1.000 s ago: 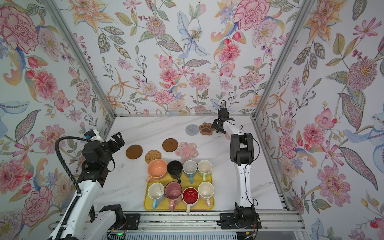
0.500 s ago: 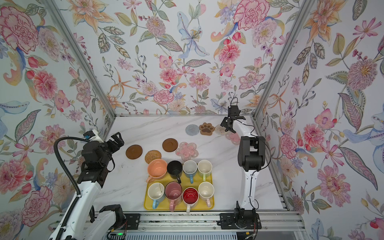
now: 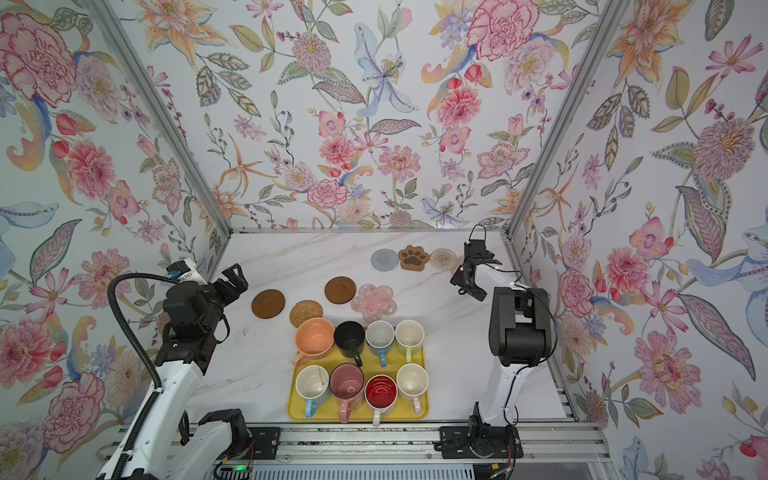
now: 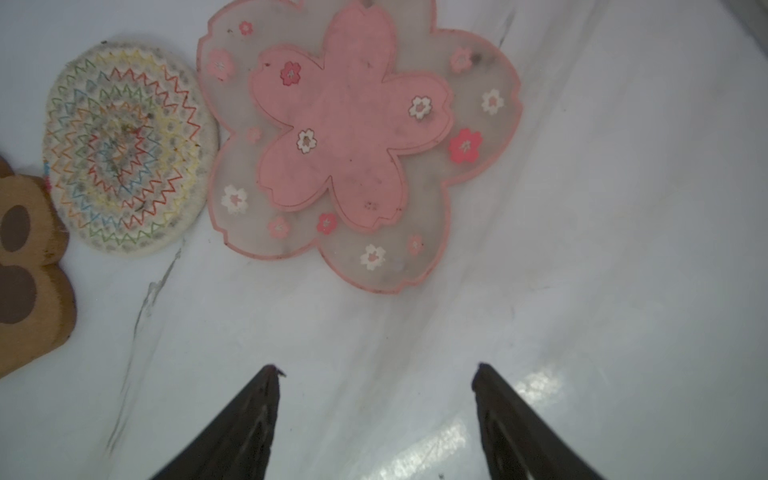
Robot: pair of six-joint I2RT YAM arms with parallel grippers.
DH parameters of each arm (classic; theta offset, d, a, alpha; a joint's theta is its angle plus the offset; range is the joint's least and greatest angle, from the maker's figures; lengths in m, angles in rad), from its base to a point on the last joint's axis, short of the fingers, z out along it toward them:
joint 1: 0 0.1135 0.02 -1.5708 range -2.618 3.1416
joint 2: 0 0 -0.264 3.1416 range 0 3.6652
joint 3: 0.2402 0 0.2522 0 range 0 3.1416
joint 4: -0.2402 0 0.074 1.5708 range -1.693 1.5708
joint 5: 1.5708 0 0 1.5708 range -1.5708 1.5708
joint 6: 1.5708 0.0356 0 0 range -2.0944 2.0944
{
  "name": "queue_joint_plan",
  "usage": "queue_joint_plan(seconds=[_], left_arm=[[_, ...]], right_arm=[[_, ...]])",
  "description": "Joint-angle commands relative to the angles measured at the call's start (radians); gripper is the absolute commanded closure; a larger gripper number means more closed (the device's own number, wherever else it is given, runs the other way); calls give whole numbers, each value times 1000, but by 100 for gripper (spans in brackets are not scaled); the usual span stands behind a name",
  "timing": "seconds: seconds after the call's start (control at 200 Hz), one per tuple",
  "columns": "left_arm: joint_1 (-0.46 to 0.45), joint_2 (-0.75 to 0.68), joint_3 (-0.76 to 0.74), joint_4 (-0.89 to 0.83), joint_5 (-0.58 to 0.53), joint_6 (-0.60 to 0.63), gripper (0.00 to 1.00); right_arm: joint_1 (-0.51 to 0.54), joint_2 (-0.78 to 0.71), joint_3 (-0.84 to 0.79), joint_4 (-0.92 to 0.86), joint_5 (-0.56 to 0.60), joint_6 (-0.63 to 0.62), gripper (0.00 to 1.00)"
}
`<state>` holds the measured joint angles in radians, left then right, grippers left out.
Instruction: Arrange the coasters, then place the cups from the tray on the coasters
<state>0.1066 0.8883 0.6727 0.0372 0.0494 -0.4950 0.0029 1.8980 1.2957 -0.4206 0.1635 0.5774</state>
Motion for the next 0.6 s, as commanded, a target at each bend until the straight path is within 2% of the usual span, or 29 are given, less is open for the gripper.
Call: queue_joint_plan(seconds=[0.0, 0.225, 0.595], left_arm=[[13, 5, -14, 34, 16, 3, 1], [15, 11, -20, 46, 25, -1, 1], [21, -6, -26, 44, 23, -4, 1]], right_arm=[[-7, -31, -47, 10, 47, 19, 25], [-12, -13, -49, 9, 59, 6, 25], [-32, 70, 8, 10, 36, -19, 33]])
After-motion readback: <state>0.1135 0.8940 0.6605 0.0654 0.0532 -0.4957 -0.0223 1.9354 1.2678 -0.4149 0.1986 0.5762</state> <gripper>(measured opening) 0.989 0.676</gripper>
